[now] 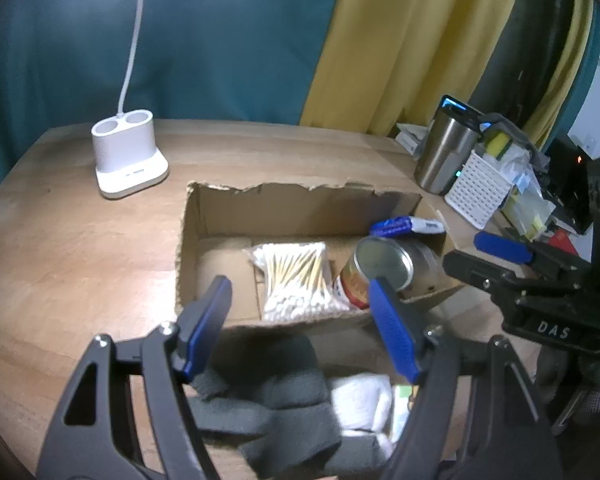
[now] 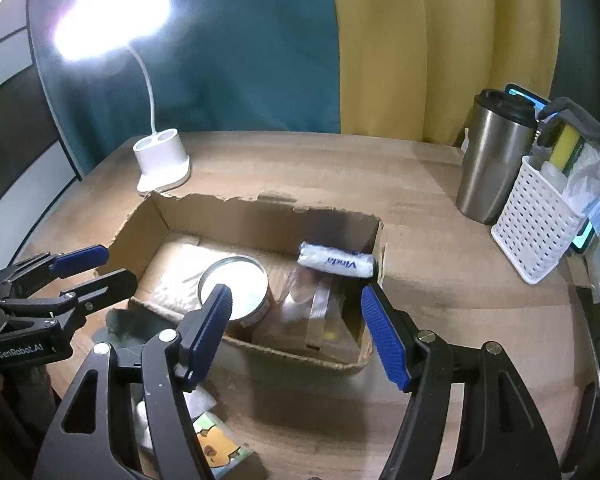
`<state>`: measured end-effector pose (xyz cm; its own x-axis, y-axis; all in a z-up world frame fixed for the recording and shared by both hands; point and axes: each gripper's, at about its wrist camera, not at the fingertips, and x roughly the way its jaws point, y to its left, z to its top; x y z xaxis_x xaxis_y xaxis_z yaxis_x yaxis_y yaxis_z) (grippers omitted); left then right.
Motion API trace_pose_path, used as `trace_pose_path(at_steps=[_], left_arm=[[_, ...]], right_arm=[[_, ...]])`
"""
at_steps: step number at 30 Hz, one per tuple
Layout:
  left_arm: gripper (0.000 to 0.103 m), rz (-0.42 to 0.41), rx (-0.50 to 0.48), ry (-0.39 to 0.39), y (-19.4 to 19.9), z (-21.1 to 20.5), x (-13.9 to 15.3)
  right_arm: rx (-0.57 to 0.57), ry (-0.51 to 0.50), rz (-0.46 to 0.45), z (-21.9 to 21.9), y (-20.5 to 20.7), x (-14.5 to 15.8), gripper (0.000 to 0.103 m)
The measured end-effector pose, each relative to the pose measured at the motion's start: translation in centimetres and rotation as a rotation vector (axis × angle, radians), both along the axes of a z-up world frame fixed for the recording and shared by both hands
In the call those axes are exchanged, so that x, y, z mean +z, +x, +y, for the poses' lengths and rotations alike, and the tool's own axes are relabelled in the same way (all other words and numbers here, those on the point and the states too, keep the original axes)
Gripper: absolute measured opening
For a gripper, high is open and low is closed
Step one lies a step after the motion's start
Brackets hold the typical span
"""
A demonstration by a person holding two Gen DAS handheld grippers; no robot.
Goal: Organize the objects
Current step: 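Push the Vinda pack deeper into the box with the right tool, then grasp the grey gloves with the left tool and lift them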
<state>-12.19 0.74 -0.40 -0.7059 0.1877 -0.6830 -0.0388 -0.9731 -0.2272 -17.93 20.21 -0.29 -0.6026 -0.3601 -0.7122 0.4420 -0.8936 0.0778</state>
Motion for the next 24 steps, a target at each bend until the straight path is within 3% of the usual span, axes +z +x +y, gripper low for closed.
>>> trace_pose_path(at_steps=[24], left_arm=[[0.073,-0.007,-0.001,0.0,4.9,-0.7,-1.4]], right_arm=[[0.005,0.029,-0.013,-1.2,5.2,-1.6,0.071]])
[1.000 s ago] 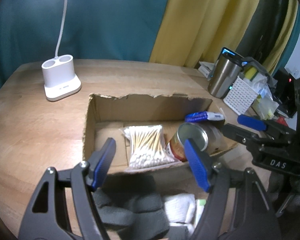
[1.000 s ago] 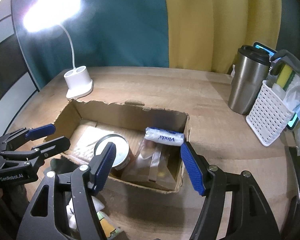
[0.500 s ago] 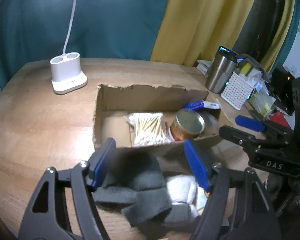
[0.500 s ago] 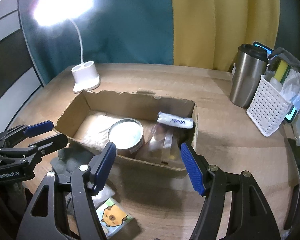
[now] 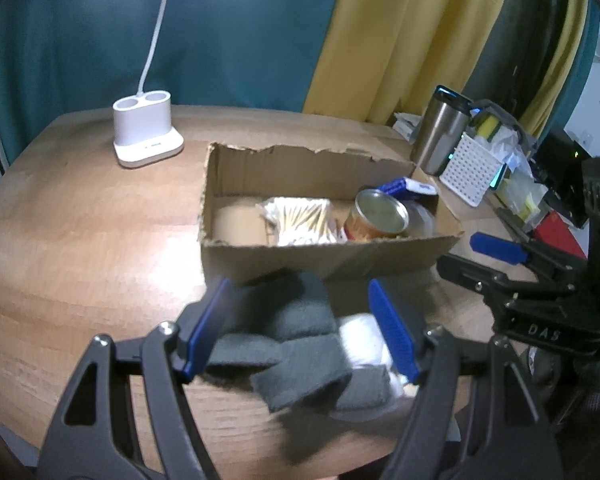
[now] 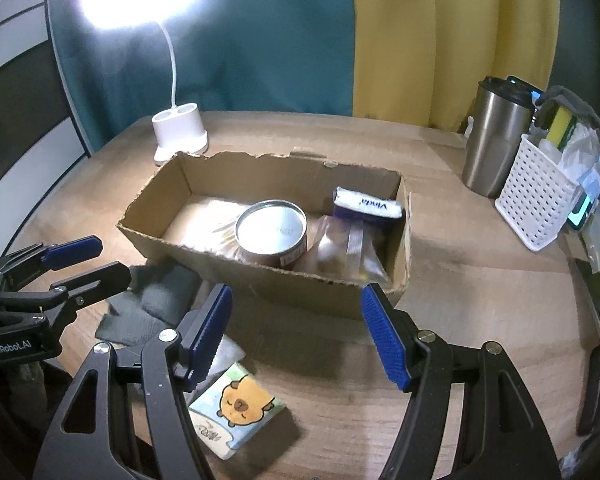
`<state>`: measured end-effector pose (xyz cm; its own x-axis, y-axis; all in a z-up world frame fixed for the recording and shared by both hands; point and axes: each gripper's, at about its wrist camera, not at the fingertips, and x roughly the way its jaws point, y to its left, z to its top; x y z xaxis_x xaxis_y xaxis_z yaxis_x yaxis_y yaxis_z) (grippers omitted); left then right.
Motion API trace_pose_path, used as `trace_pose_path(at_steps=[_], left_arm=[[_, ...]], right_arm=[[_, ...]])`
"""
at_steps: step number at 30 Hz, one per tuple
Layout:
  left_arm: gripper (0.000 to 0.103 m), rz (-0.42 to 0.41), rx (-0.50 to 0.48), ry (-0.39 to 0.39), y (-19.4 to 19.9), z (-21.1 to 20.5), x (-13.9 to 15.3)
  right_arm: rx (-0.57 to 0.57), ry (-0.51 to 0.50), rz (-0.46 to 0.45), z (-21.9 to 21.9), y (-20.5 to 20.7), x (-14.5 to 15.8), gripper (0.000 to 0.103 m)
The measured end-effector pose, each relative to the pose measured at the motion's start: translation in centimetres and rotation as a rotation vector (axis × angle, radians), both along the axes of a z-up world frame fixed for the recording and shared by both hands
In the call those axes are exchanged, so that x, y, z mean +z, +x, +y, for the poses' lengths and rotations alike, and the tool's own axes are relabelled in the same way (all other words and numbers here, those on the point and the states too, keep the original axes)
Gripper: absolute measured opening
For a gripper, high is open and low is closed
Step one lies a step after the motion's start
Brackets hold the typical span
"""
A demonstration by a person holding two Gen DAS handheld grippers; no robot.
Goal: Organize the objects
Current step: 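Grasp the grey gloves with the left tool and lift them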
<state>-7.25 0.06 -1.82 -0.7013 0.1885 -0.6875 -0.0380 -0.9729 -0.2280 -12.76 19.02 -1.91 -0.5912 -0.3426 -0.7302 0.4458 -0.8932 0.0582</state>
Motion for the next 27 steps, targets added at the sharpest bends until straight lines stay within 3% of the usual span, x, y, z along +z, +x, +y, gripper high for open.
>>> trace_pose_path(at_steps=[27], left_arm=[[0.073,-0.043,-0.005,-0.003,2.3,-0.3,-2.2]], right_arm=[[0.026,0.015,-0.083,-0.8,3.9,-3.8,0.071]])
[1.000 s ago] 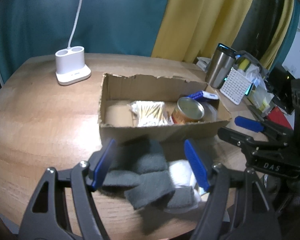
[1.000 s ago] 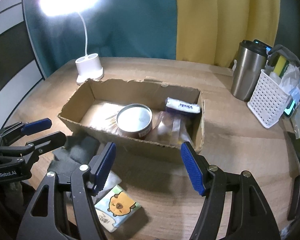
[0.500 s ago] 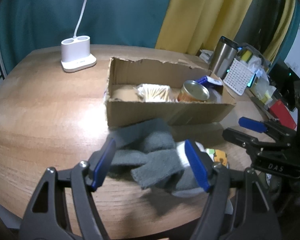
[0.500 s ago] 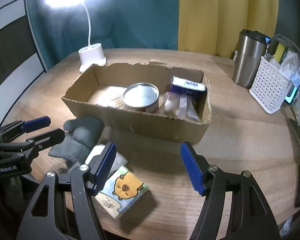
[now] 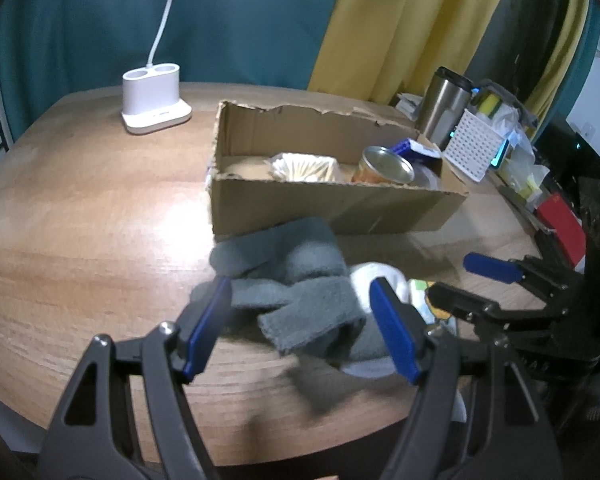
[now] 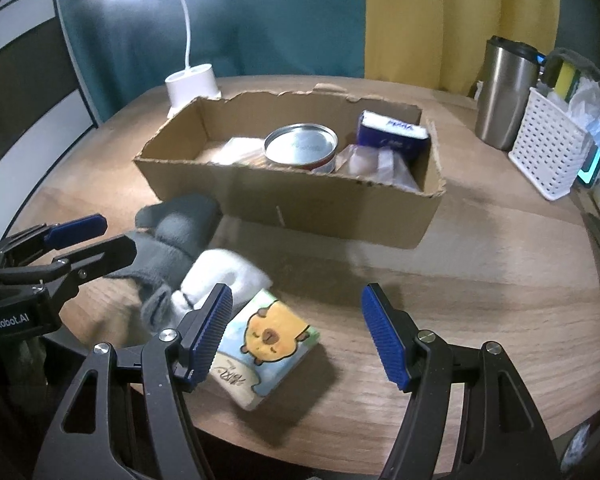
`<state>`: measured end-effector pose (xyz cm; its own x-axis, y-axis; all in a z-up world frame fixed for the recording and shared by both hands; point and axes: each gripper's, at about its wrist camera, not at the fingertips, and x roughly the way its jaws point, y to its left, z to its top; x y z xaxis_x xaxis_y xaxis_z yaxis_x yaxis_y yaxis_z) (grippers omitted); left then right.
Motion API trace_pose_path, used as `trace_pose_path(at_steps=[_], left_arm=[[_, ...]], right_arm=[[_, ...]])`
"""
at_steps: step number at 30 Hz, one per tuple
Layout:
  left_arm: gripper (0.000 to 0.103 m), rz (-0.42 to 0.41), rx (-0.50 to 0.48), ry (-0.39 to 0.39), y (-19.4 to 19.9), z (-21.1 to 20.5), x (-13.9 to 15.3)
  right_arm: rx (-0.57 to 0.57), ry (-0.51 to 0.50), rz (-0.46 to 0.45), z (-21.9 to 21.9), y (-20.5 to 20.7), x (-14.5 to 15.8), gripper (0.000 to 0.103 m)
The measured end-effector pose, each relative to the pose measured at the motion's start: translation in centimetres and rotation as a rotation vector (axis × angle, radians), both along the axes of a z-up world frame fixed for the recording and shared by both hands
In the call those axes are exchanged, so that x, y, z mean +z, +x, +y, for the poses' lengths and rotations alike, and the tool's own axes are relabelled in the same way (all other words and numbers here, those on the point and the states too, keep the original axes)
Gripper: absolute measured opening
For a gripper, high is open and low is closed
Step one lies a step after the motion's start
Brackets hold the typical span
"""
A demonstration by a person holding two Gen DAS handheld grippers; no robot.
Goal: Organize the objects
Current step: 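Grasp the grey gloves with the left tool and lift them, then carry the gloves toward the box with the left tool while the right tool grasps the capybara pack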
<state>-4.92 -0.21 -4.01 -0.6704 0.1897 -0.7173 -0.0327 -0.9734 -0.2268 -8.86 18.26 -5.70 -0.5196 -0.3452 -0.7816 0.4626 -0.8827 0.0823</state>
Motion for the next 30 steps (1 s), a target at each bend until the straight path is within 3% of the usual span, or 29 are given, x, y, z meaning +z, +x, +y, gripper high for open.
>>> trace_pose_path(at_steps=[15,26,30], left_arm=[[0.073,-0.044,-0.028,-0.029,-0.7,1.6,-1.3],[0.073,-0.092,-0.011,-0.15,-2.0,0.6,-3.0],[0.073,-0.086,-0.006,-0.148,-2.0,0.3,-2.7]], right_arm=[[0.039,0.005,-0.065,0.3,0.2,-2.0,0.072],[-0.019,-0.005,-0.063,2.7,-1.7,-2.0,0.073],[-0.039,-0.017,-0.074,2.9,-2.0,-1.9,0.075]])
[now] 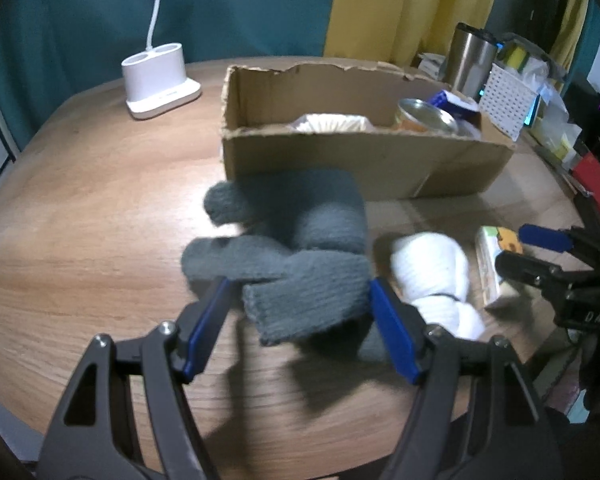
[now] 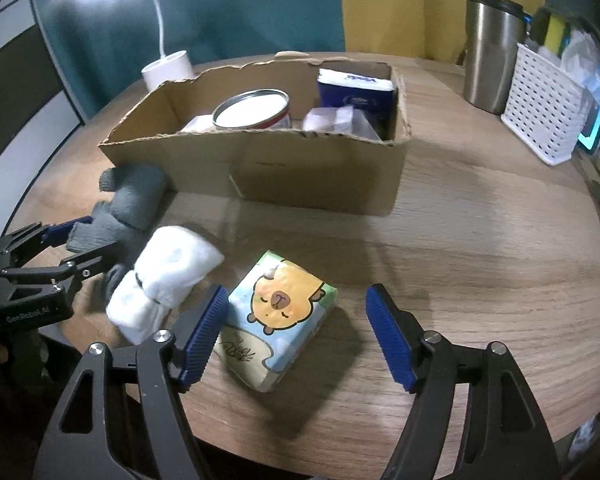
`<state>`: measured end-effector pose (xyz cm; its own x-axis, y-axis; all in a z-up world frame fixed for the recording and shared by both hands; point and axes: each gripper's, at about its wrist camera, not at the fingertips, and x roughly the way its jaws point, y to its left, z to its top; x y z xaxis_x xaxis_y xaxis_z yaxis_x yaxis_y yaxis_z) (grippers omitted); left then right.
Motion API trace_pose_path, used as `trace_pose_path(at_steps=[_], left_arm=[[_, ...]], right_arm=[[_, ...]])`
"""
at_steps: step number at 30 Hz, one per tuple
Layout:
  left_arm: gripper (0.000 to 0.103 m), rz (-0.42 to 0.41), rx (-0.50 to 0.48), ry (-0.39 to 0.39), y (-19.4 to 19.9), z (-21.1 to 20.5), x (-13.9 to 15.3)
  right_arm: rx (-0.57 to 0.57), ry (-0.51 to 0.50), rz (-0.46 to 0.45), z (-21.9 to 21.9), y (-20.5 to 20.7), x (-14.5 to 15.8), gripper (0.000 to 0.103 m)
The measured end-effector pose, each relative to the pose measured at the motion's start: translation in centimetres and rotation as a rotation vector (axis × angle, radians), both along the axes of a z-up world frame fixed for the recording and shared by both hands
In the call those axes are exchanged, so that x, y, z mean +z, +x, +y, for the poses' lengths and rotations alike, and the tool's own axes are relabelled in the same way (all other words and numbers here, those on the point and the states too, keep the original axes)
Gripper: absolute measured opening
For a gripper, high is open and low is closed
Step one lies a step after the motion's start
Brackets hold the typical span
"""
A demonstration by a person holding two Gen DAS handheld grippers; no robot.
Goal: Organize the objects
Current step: 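Carry the gloves toward the box with the left tool while the right tool grasps the capybara pack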
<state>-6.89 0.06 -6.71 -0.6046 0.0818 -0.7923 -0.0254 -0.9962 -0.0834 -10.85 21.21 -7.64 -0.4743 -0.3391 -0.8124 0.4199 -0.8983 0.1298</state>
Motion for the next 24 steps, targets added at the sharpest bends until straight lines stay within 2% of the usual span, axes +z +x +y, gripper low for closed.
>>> trace_pose_path(at_steps=[5,9,14,15,16,19,24], left_arm=[[0.073,-0.001,-0.021,0.013,-0.8,0.8,-0.1],[0.073,-0.043,-0.036,-0.016,-1.7,1.3,-1.3],[0.072,-0.024,-0.065,-0.056,-1.6,1.6,-1.5],[0.069,-0.023,-0.068,-0.055,-1.6,1.6,-1.4],[0.062,-0.022,-0.067,-0.057,-1.6,1.5,-1.4],[0.05,-0.023,-0.066,-0.03,-1.3,1.0,-1.2],[0.046,-0.014,-0.075,0.004,-0.7,0.8,-0.9]], right_arm=[[0.005,-0.001,-0.016,-0.8,0.2,0.0,0.075],[0.012,0.0,-0.034,-1.3,0.1,-0.4,0.075],[0.02,0.027,-0.036,-1.8,0.1,-0.8,0.073],[0.023,0.031,-0.034,-1.9,0.1,-0.8,0.072],[0.026,0.029,-0.033,-2.0,0.1,-0.8,0.07],[0.038,0.027,-0.032,-2.1,0.1,-0.8,0.067],[0.06,0.022,-0.016,-2.3,0.1,-0.2,0.066]])
